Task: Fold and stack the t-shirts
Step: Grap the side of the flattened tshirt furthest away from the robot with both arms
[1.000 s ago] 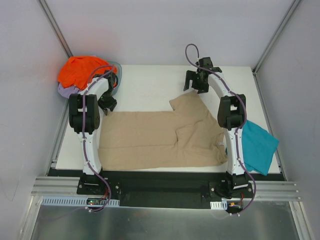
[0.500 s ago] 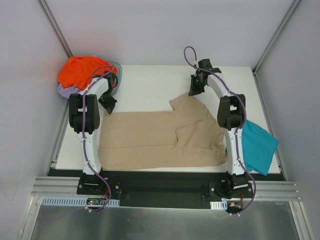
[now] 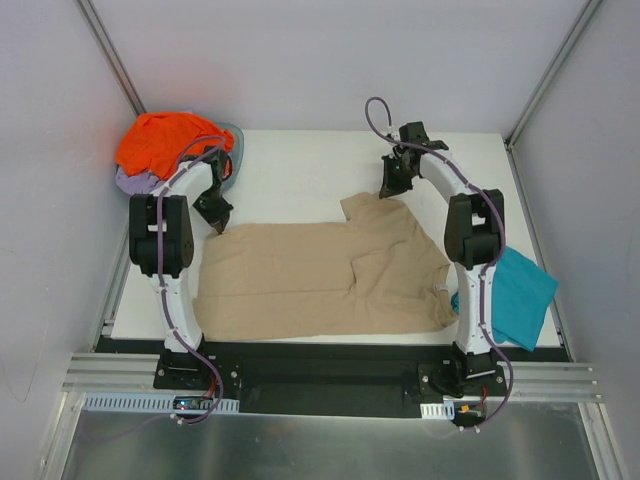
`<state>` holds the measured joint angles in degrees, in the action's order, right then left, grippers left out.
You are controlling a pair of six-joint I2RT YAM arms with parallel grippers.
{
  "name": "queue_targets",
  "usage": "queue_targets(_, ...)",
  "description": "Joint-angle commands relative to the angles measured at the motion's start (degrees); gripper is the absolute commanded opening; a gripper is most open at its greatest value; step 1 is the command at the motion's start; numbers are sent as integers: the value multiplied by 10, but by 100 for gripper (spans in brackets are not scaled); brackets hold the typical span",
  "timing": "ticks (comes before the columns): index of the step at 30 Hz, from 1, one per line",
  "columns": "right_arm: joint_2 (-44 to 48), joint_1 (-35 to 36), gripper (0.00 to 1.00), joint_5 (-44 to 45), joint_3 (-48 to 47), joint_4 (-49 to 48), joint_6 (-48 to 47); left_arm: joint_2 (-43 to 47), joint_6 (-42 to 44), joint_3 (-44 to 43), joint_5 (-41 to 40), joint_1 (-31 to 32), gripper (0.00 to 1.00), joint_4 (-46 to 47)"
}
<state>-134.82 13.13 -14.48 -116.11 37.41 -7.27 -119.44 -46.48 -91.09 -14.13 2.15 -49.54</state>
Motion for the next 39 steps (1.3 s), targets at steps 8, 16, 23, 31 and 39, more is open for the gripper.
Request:
queue_targets(8, 231, 4, 1, -41, 189, -39, -35, 131, 17, 75, -5, 1, 0, 10)
queue_targets(16, 381, 11, 1, -55, 352, -56, -13, 231, 25, 178, -34, 21, 0, 10)
queue_targets(23, 513, 20, 1, -26, 463, -47, 4, 323, 1, 260, -38, 43, 0, 10)
queue_targets(31, 605, 28, 1, 9, 519, 5, 4, 393, -17, 328, -43, 44, 0, 9)
queue_targets(39, 680, 29, 2, 22, 537, 46, 0, 453, -20, 359, -45, 44, 0, 9)
